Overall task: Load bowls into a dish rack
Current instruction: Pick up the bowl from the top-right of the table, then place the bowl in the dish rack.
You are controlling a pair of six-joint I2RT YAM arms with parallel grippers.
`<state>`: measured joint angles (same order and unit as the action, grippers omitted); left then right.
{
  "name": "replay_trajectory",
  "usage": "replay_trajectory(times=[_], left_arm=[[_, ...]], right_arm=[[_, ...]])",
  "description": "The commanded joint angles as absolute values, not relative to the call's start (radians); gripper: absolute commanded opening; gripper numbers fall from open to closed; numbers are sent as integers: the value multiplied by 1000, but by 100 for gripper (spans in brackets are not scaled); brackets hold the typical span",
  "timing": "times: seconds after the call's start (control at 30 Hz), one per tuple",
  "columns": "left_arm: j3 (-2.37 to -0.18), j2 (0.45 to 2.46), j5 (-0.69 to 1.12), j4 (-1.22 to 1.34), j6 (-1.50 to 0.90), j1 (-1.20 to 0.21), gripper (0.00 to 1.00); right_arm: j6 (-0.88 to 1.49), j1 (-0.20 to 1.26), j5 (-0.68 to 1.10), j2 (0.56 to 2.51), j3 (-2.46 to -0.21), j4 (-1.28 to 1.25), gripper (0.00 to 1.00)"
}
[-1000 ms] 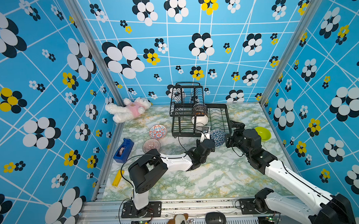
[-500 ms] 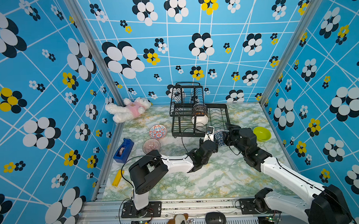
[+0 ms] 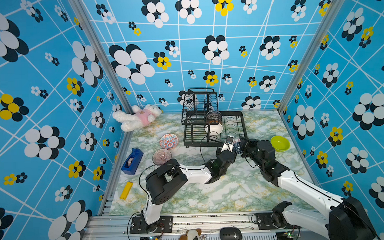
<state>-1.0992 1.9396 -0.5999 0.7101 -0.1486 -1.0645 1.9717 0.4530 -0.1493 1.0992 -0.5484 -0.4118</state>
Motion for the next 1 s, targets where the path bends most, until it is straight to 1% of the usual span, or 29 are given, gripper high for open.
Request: replay_trajectory(times=[0.0,0.03,0.13,0.17,0.27,0.37,0.5,0.57,0.7,0.97], left_arm=[[-1125,1912,-508,757,-117,-1114,10],[-1126,1905,-504,750,-116,-1114,15],[-1113,1881,-506,733,-120,-1114,42],[-1104,1870,-514,731,-126,-1114,53],[-1076,1855,-542,708,-148,-1115,70],[-1057,1800,-552,657,-160,-1114,81],[-1041,1748,-555,571,-160,-1112,92],[-1042,1718,-542,511,-144,-1105,96],[-1063,1658,-515,380,-77,-1086,99],[-1208,1575,-444,39,42,-963,99]], right_arm=[[1909,392,-201,1120,-523,-587,0],[1902,387,-194,1130,-519,-623,0],[1864,376,-162,1164,-524,-719,0],[1850,370,-145,1178,-532,-745,0],[1829,349,-95,1219,-556,-816,0],[1814,322,-52,1263,-574,-892,0],[1783,269,9,1304,-602,-948,0],[1722,233,52,1324,-630,-958,0],[1627,173,142,1391,-705,-978,0],[1475,137,258,1594,-877,-1026,0]])
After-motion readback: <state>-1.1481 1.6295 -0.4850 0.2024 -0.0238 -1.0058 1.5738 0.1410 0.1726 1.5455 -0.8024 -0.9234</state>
